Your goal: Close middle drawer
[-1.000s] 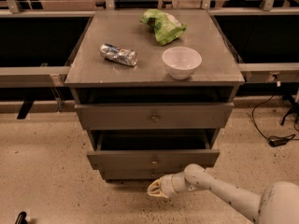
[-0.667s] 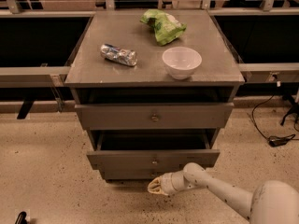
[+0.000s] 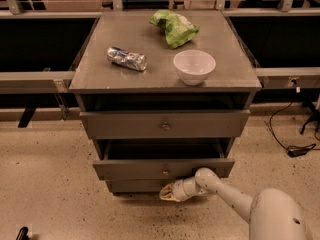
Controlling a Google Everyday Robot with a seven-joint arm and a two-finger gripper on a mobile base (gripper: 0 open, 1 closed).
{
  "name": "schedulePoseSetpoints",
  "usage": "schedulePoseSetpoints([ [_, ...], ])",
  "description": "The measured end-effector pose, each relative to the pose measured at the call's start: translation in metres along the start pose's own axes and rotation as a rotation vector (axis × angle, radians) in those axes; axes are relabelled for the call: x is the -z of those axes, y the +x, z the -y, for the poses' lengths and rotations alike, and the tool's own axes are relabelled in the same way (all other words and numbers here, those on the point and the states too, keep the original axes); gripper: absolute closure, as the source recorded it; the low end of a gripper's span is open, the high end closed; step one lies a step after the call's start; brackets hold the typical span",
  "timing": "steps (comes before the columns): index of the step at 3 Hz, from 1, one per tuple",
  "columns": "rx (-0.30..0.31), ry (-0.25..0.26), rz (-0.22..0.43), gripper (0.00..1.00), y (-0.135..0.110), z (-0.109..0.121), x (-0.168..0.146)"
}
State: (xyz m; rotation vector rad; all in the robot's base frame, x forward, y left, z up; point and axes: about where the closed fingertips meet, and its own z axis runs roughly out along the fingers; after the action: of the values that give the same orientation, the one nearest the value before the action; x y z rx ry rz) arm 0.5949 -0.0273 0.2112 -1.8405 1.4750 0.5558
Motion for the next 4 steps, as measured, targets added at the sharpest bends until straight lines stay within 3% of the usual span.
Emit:
schedulePoseSetpoints([
  [2,-0.008,-0.015,0.018,1.00,-0.002,-0.008,-0.006],
  [4,0.006,-0.074,0.023,1.00,-0.011,-0.025,-0.035],
])
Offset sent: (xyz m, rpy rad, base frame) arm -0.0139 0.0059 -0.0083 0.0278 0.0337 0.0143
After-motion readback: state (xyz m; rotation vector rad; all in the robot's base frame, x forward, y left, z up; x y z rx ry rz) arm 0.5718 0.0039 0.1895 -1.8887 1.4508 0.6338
